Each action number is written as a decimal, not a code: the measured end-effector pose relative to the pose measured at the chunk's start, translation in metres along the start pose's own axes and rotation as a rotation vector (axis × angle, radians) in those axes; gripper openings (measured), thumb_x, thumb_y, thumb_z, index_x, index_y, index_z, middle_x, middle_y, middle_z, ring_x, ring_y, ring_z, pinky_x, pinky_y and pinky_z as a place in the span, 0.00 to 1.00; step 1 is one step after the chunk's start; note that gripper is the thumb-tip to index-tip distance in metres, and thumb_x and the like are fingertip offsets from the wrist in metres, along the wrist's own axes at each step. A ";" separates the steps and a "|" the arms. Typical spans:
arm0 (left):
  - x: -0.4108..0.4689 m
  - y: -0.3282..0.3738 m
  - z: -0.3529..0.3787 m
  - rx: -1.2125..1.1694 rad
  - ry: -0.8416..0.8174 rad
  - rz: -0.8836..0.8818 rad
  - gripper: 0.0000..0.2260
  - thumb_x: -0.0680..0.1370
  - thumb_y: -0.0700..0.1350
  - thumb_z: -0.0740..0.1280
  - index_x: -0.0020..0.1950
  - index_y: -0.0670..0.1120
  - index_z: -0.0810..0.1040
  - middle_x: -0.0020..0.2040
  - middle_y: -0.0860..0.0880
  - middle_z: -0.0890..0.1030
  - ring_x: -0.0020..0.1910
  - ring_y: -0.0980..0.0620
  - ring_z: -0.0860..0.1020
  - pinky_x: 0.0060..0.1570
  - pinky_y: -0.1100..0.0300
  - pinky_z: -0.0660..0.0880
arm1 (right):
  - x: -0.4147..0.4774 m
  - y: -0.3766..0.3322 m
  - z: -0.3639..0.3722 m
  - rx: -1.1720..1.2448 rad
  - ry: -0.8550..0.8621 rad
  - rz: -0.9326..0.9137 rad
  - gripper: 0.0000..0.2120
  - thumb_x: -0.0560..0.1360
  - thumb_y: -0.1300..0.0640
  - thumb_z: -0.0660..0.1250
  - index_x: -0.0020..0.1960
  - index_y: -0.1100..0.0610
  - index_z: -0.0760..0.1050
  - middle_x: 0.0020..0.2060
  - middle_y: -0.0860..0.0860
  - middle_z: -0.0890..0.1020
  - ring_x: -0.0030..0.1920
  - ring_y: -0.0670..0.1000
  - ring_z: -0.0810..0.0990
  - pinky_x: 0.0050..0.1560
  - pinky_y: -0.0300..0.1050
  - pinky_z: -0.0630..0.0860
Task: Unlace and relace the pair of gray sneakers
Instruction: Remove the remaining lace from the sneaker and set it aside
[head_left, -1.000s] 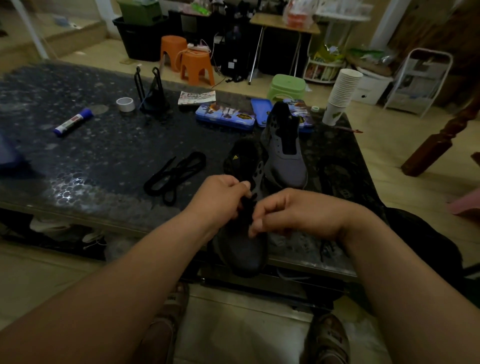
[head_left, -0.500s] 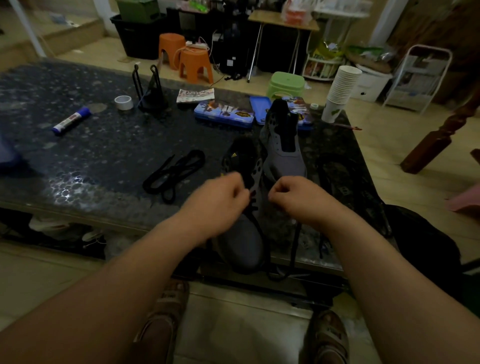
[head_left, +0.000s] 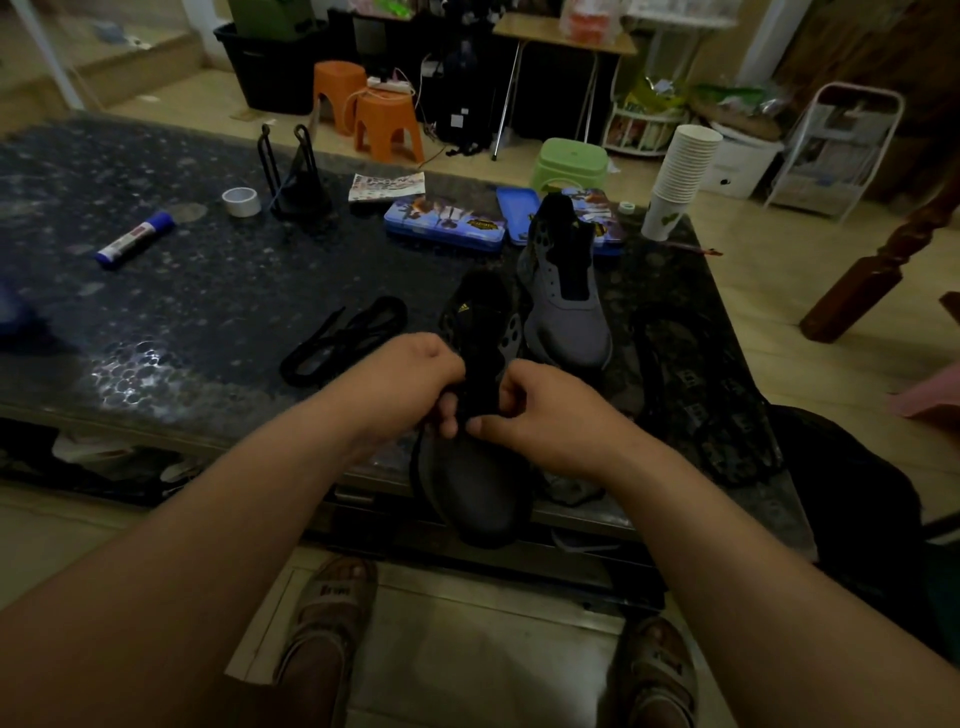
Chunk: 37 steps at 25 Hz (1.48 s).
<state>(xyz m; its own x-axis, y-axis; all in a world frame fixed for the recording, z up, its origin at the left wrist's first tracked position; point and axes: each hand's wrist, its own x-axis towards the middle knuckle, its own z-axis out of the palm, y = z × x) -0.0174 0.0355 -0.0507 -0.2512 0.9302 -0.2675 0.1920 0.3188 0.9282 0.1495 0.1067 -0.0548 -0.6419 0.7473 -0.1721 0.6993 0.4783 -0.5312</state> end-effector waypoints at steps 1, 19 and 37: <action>-0.001 0.006 -0.002 -0.073 -0.062 0.007 0.07 0.82 0.38 0.62 0.44 0.44 0.73 0.27 0.48 0.75 0.27 0.48 0.76 0.35 0.54 0.72 | 0.000 -0.002 0.003 0.048 0.044 -0.026 0.17 0.72 0.39 0.75 0.48 0.50 0.73 0.42 0.48 0.78 0.41 0.50 0.77 0.37 0.46 0.70; 0.031 0.015 -0.042 0.401 0.625 0.304 0.11 0.81 0.47 0.69 0.63 0.51 0.77 0.59 0.51 0.76 0.52 0.52 0.77 0.53 0.53 0.76 | 0.033 0.023 -0.050 0.292 0.641 0.335 0.14 0.78 0.53 0.69 0.62 0.52 0.73 0.58 0.52 0.77 0.53 0.52 0.79 0.53 0.51 0.78; 0.028 0.002 0.010 0.799 0.228 0.285 0.13 0.78 0.55 0.71 0.61 0.59 0.75 0.38 0.55 0.79 0.42 0.50 0.81 0.45 0.48 0.81 | 0.009 0.014 -0.003 0.315 0.039 0.196 0.17 0.75 0.46 0.75 0.52 0.52 0.70 0.44 0.48 0.78 0.40 0.46 0.75 0.36 0.43 0.68</action>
<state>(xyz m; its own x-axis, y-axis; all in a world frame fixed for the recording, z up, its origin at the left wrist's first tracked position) -0.0149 0.0635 -0.0586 -0.2597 0.9620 0.0843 0.8617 0.1914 0.4699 0.1547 0.1211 -0.0616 -0.4889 0.8304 -0.2672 0.6725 0.1637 -0.7217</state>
